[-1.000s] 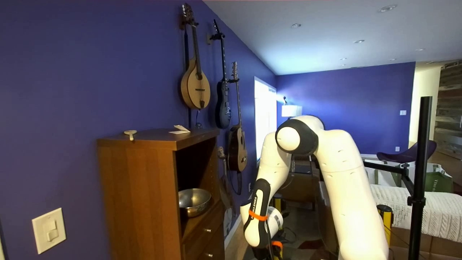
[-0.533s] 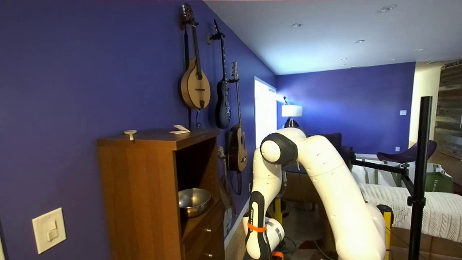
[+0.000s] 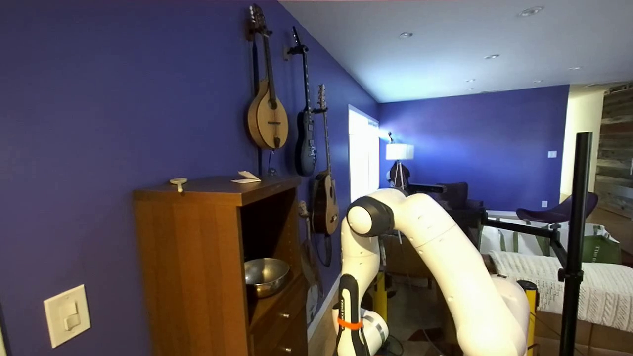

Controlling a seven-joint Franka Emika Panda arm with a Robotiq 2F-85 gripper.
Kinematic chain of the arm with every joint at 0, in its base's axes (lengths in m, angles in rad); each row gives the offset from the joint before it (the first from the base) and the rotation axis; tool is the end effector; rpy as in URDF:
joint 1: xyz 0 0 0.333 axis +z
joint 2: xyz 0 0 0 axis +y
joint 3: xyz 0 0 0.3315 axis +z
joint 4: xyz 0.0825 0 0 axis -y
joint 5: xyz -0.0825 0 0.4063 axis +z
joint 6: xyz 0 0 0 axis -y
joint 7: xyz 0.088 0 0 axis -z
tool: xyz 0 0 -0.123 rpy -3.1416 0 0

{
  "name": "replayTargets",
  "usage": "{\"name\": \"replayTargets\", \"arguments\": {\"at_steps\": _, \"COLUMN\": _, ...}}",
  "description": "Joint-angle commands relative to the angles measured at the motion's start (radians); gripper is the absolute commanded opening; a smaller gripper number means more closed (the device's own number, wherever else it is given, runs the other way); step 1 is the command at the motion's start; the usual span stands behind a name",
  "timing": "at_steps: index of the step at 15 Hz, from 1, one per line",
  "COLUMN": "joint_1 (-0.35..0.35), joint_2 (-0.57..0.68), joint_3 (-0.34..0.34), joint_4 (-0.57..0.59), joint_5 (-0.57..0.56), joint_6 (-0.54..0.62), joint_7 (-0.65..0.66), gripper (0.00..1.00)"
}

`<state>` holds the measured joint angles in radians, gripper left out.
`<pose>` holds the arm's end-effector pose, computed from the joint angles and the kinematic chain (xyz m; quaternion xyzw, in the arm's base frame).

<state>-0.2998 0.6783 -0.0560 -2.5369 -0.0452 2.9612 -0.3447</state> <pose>0.3539 -0.1363 -0.0127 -0.9916 -0.0210 0.1255 0.0252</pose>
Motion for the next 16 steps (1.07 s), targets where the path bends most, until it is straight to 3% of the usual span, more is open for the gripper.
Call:
{"name": "replayTargets", "arguments": {"at_steps": 1, "joint_1": -0.020, "joint_2": 0.079, "joint_3": 0.014, "joint_4": 0.055, "joint_5": -0.032, "joint_6": 0.054, "joint_7": 0.006, "gripper": 1.00}}
{"name": "replayTargets", "arguments": {"at_steps": 9, "joint_1": -0.092, "joint_2": 0.152, "joint_3": 0.080, "joint_4": 0.089, "joint_5": -0.053, "joint_6": 0.239, "joint_7": 0.015, "gripper": 1.00}}
{"name": "replayTargets", "arguments": {"at_steps": 16, "joint_1": -0.091, "joint_2": 0.195, "joint_3": 0.074, "joint_4": 0.107, "joint_5": -0.112, "joint_6": 0.428, "joint_7": 0.049, "gripper": 1.00}}
